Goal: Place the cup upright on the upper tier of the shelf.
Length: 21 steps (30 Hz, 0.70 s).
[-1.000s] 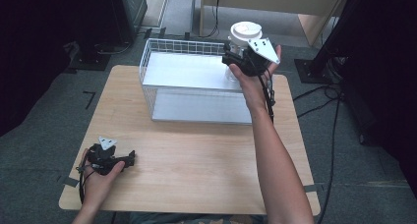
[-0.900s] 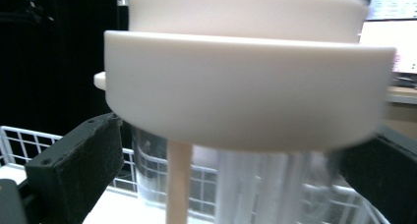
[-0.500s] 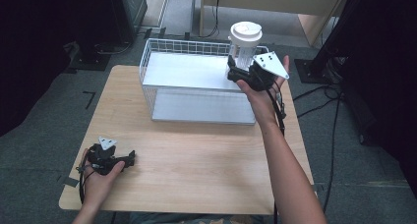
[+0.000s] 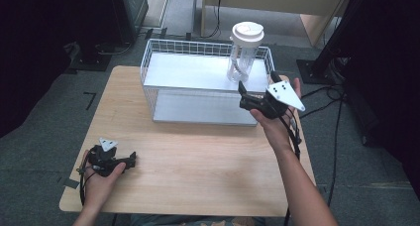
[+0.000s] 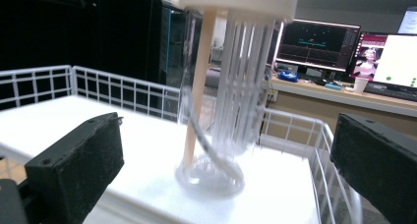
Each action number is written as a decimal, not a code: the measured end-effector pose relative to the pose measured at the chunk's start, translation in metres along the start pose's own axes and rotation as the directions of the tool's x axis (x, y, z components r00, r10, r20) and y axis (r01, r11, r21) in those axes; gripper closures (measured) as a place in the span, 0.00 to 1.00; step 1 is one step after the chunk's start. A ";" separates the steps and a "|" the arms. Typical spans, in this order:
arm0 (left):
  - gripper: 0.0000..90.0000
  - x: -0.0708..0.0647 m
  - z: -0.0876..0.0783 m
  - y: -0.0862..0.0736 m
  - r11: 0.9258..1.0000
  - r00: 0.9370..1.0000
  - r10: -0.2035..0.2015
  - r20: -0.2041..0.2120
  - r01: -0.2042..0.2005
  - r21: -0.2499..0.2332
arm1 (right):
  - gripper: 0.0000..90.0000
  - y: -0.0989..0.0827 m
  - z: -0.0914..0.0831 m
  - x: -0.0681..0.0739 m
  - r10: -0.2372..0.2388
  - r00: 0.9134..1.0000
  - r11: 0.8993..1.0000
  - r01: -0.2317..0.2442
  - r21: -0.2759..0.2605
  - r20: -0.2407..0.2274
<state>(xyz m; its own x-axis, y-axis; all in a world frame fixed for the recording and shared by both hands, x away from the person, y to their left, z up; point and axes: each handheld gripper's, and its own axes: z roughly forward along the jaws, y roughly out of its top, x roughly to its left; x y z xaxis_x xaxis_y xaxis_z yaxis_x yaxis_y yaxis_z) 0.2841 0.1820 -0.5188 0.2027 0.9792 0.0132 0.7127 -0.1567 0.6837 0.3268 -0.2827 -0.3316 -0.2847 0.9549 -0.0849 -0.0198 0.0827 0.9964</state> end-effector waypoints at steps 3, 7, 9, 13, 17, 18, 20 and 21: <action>0.00 0.000 0.000 0.000 1.000 1.000 0.000 0.000 0.000 0.000 | 0.00 -0.010 -0.013 0.000 -0.014 1.000 1.000 0.014 0.006 -0.002; 0.00 0.000 0.000 0.000 1.000 1.000 0.001 0.000 -0.001 0.000 | 0.00 -0.022 -0.027 -0.001 -0.022 1.000 1.000 0.023 0.013 -0.004; 0.00 0.000 0.000 0.000 1.000 1.000 -0.002 0.001 0.002 -0.001 | 0.00 -0.029 -0.034 -0.002 -0.026 1.000 0.999 0.026 0.019 -0.005; 0.00 0.000 0.000 0.000 1.000 1.000 0.000 0.001 0.000 0.001 | 0.00 -0.042 -0.047 -0.007 -0.026 1.000 0.999 0.026 0.033 0.005; 0.00 0.000 0.000 0.000 1.000 1.000 -0.001 0.001 0.001 0.001 | 0.00 -0.061 -0.060 -0.014 -0.014 1.000 0.998 0.013 0.064 0.022; 0.00 0.000 0.000 0.000 1.000 1.000 -0.001 0.001 0.001 0.001 | 0.00 -0.061 -0.060 -0.014 -0.014 1.000 0.998 0.013 0.064 0.022; 0.00 0.000 0.000 0.000 1.000 1.000 0.000 0.001 0.000 0.001 | 0.00 -0.068 -0.065 -0.018 -0.013 0.999 0.997 0.011 0.073 0.031; 0.00 0.000 0.000 0.000 1.000 1.000 -0.002 0.001 0.002 0.000 | 0.00 -0.071 -0.068 -0.019 -0.010 0.999 0.997 0.007 0.077 0.034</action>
<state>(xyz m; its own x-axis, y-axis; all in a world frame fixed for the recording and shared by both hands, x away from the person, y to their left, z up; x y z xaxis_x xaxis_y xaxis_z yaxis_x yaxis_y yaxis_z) 0.2841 0.1819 -0.5189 0.2017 0.9794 0.0112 0.7128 -0.1546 0.6841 0.2689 -0.3264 -0.4004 -0.2521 0.9631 -0.0946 0.0518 0.1111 0.9925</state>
